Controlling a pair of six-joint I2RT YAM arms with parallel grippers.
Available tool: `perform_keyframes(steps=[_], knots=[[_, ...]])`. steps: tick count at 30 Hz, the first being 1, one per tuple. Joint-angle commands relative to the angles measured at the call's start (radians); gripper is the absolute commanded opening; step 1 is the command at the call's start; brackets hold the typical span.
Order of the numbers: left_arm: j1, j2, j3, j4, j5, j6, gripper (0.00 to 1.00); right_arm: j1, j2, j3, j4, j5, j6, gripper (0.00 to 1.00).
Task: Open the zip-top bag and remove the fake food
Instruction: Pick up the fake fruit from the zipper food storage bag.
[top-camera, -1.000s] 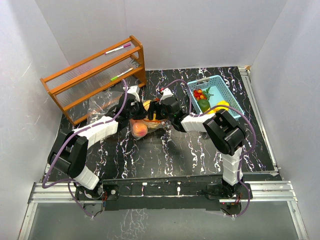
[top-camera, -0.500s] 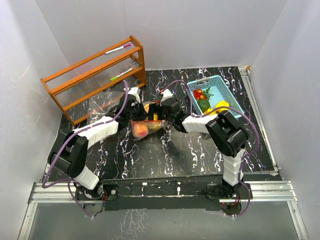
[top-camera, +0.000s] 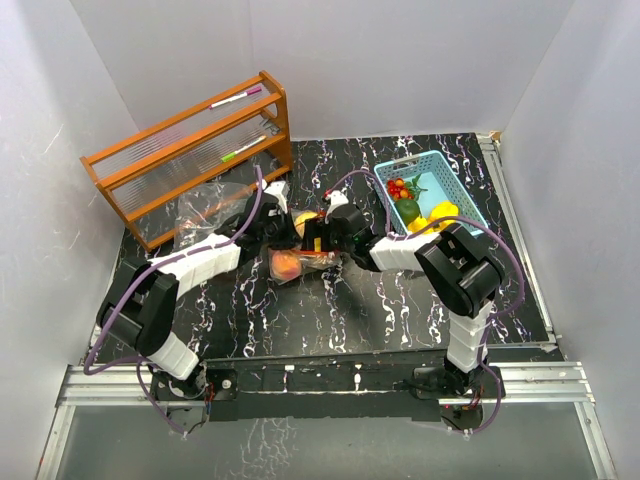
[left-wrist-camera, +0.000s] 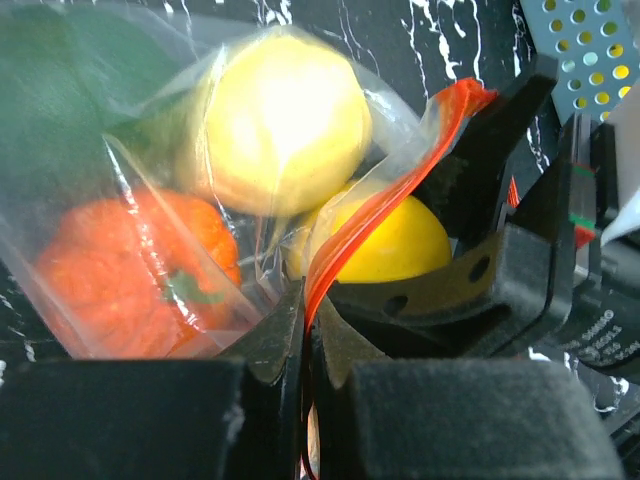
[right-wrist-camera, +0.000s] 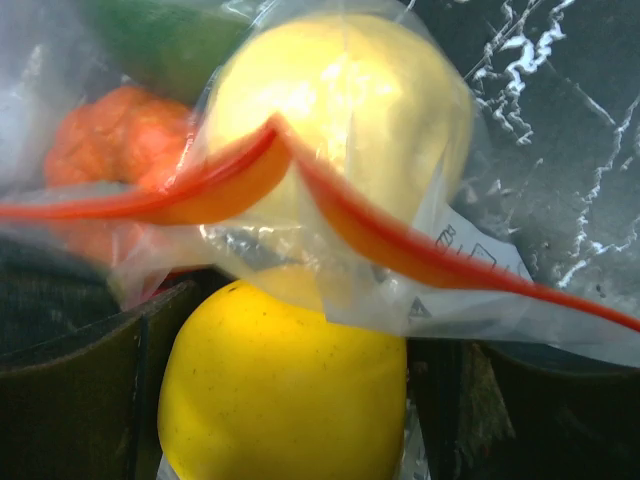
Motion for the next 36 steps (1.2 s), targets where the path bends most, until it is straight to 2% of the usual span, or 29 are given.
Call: perform_keyframes(steps=[1,5,16,21,29,36], knots=[[-0.001,-0.008,0.042,0.165,0.003,-0.010,0.00,0.064,0.021,-0.046,-0.096,-0.182,0.000,0.76],[-0.001,-0.011,0.040,0.161,-0.010,-0.009,0.00,0.064,0.036,-0.033,-0.098,-0.183,0.010,0.59],[-0.001,-0.022,0.023,0.159,-0.012,-0.002,0.00,0.064,-0.044,0.024,-0.153,-0.087,-0.017,0.39],[0.000,-0.018,0.020,0.169,-0.007,0.001,0.00,0.059,-0.102,0.068,-0.175,-0.023,-0.045,0.36],[0.000,-0.001,0.013,0.199,0.031,-0.019,0.00,0.007,-0.107,0.196,-0.218,-0.011,-0.062,0.36],[0.000,-0.007,0.006,0.195,0.020,-0.012,0.00,-0.032,-0.145,0.221,-0.222,-0.007,-0.067,0.35]])
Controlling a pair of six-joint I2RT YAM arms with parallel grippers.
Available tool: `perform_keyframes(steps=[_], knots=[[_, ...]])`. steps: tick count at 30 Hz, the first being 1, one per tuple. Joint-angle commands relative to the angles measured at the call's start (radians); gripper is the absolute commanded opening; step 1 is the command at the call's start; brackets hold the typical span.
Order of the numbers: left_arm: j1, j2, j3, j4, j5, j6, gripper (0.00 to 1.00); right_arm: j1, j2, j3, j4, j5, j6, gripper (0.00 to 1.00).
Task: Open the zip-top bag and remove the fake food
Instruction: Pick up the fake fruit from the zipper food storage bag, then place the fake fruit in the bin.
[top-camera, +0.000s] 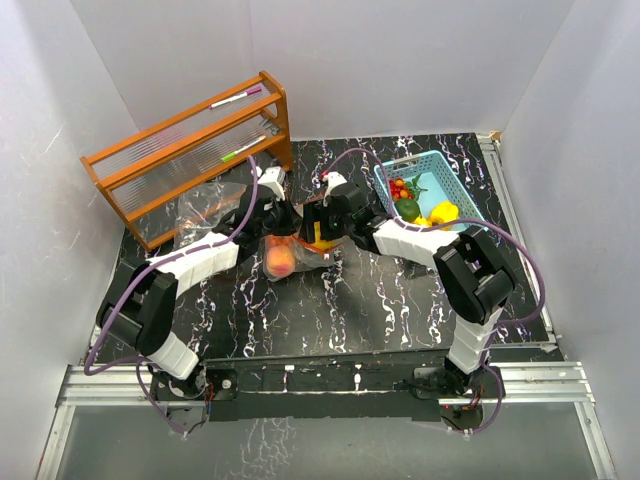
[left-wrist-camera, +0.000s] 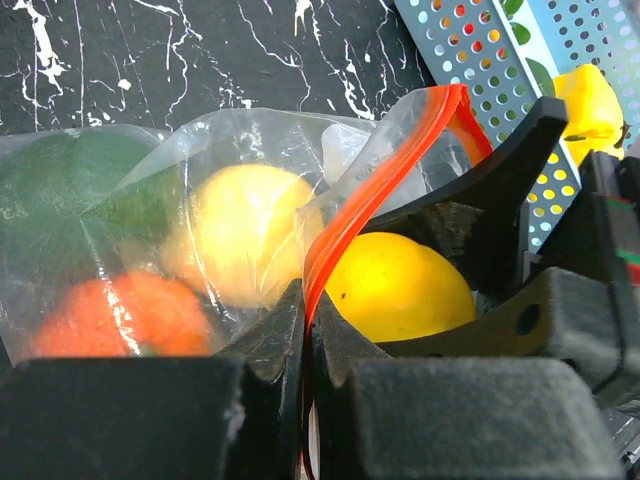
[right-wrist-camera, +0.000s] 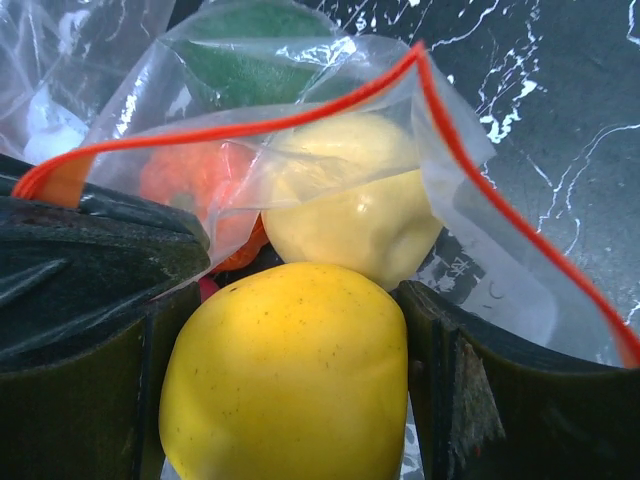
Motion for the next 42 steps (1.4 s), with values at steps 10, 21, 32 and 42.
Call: perform_keyframes(steps=[10,21,32,42], knots=[[-0.012,0.005,-0.004,0.022,0.044,-0.012,0.00,-0.058,-0.245,-0.010,0.077,0.035,-0.007,0.34],[-0.012,0.002,-0.002,0.013,0.040,-0.011,0.00,-0.174,-0.439,-0.106,0.075,0.027,-0.021,0.35],[-0.012,0.024,0.006,0.031,0.067,-0.025,0.00,-0.449,-0.497,-0.198,0.009,0.061,-0.017,0.35],[-0.012,0.025,0.003,0.035,0.084,-0.020,0.00,-0.563,-0.391,-0.183,-0.015,0.126,-0.052,0.98]])
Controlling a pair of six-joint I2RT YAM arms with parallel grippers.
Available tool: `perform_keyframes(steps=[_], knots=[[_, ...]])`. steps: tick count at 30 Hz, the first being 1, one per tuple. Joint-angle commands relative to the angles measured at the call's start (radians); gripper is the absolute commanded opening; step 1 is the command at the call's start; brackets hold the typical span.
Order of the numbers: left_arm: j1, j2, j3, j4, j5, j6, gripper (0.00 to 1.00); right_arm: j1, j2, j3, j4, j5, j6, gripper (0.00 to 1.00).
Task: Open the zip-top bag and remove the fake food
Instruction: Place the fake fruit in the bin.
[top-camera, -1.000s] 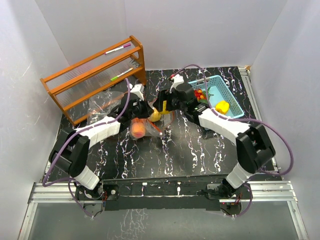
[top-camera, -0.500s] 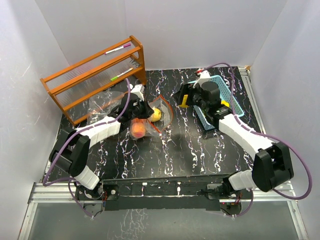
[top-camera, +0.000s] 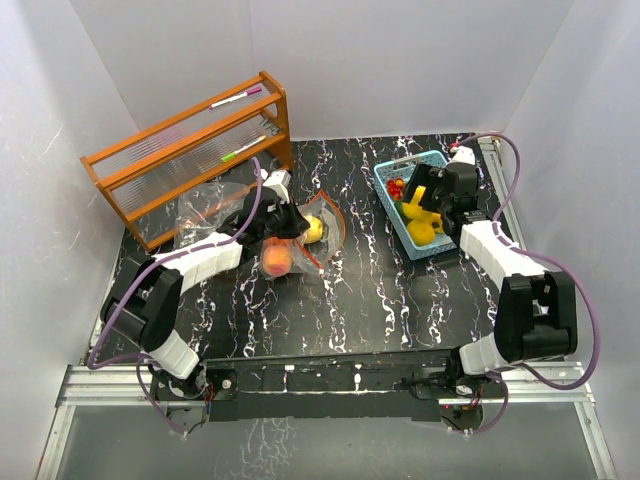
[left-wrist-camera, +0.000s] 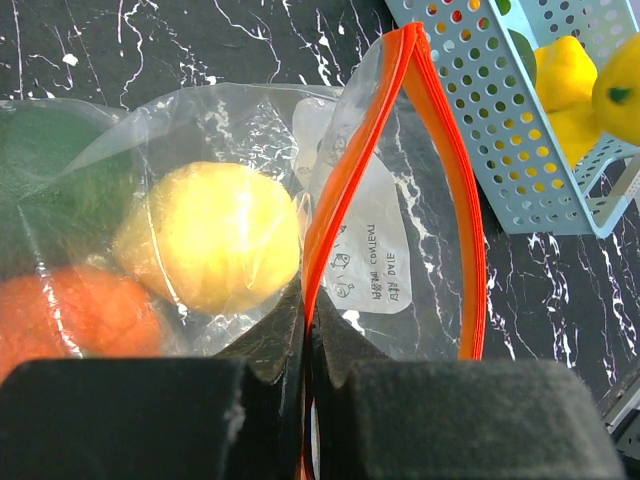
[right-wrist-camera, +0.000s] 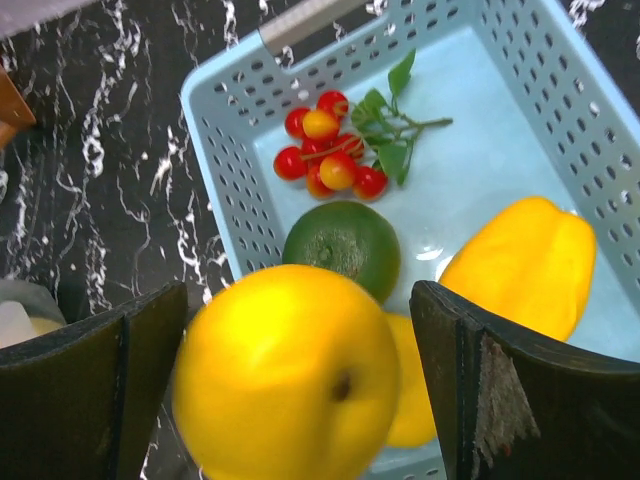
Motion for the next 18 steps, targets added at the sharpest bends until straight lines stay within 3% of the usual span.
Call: perform_keyframes(steps=[1,12,15,18], knots=[[-0.001,-0.006,0.002,0.015,0.030,-0.004,0.00,0.006,-0.009,0.022,0.021,0.000,-0.039,0.98],[-0.001,0.009,0.013,0.013,0.036,-0.004,0.00,0.005,-0.077,0.025,0.009,0.050,-0.101,0.98],[-0.001,0.015,0.011,0.024,0.042,-0.009,0.00,0.009,-0.135,0.016,0.018,-0.014,-0.095,0.97],[-0.001,0.022,0.016,0.026,0.049,-0.016,0.00,0.032,-0.180,0.010,0.033,-0.127,-0.094,0.89]])
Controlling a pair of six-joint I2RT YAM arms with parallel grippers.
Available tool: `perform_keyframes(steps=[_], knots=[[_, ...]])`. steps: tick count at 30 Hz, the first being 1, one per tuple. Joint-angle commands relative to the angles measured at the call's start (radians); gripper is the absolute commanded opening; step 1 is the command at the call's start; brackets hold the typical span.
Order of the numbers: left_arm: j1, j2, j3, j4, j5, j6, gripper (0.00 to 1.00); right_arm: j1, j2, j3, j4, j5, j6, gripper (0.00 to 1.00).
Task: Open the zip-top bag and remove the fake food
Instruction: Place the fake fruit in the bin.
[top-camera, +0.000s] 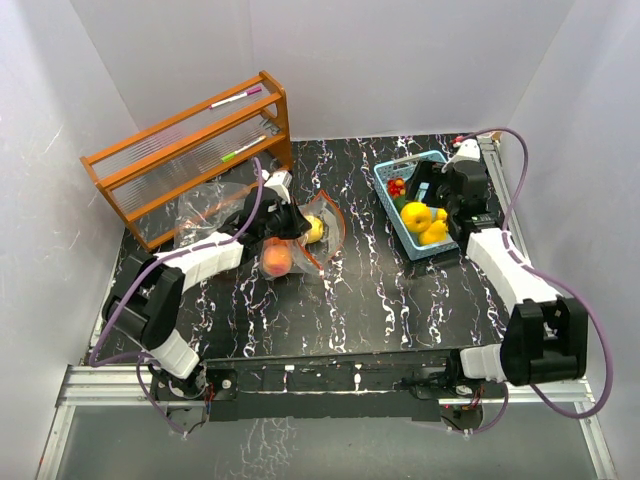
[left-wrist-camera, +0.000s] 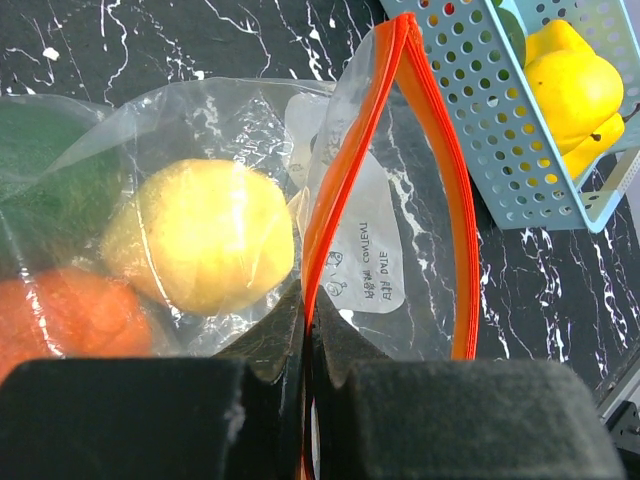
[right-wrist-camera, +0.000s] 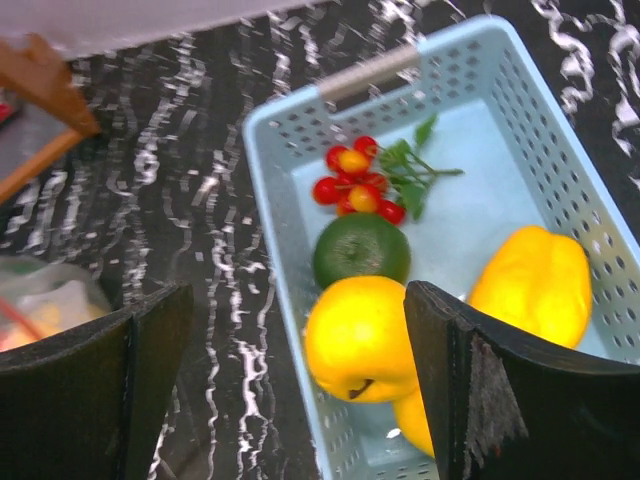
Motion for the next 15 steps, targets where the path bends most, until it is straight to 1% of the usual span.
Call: perform_keyframes(steps=[1,3,4,7,8,10,12,15], knots=[[-0.001,0.016,0.021,0.013,0.029,-0.011,0.00,0.029,-0.099,0.006,0.075,-0.182,-0.009,0.82],[-0.001,0.023,0.029,0.015,0.037,-0.012,0.00,0.062,-0.084,0.013,0.087,-0.316,0.017,0.65],[-0.001,0.027,0.029,0.020,0.039,-0.013,0.00,0.094,-0.068,0.016,0.097,-0.360,0.029,0.56],[-0.002,0.034,0.037,0.023,0.043,-0.018,0.00,0.234,-0.007,0.022,0.134,-0.371,0.048,0.32],[-0.002,0.034,0.039,0.020,0.046,-0.018,0.00,0.282,0.020,0.025,0.153,-0.370,0.057,0.27],[-0.004,0.029,0.041,0.014,0.042,-0.015,0.00,0.370,0.077,0.030,0.201,-0.382,0.084,0.22],[-0.005,0.029,0.047,-0.006,0.019,-0.005,0.00,0.435,0.137,0.034,0.270,-0.388,0.111,0.21],[-0.005,0.016,0.054,-0.067,-0.038,0.016,0.00,0.458,0.224,0.023,0.364,-0.388,0.178,0.20]])
